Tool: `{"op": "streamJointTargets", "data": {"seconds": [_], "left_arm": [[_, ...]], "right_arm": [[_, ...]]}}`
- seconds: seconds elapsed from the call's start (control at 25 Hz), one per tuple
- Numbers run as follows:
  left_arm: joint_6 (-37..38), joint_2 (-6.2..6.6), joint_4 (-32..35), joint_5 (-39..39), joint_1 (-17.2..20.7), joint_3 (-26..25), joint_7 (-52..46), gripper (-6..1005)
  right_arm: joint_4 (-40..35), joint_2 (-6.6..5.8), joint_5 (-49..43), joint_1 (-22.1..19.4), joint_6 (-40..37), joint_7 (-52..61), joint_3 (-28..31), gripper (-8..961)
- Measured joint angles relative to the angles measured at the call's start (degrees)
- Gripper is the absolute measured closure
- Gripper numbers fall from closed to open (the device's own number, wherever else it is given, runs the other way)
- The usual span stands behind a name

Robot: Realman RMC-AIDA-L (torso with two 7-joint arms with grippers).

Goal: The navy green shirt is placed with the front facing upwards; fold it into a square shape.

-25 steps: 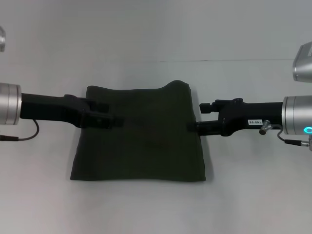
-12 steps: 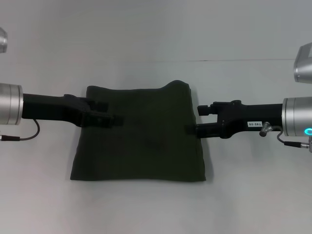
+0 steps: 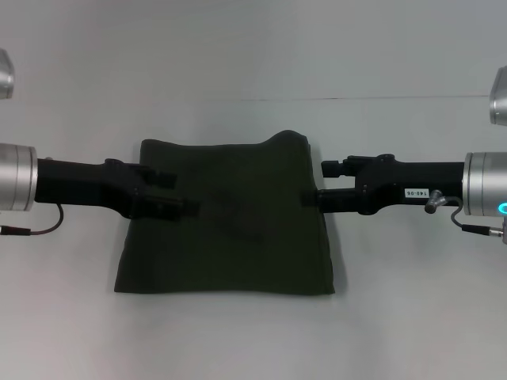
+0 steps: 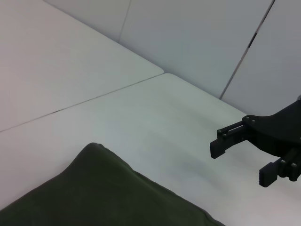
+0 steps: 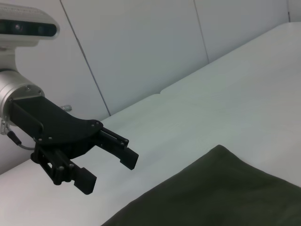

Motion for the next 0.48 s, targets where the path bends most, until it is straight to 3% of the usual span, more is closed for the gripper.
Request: {"op": "streamJointTargets", "data": {"seconds": [0.48], "left_arm": [[-0.06,0.00,0.01,-0.03,0.17,-0.32,-0.43,140]], "right_arm": [[0.00,0.02,0.02,0.00,-0.49,0.04,-0.08,98]]}}
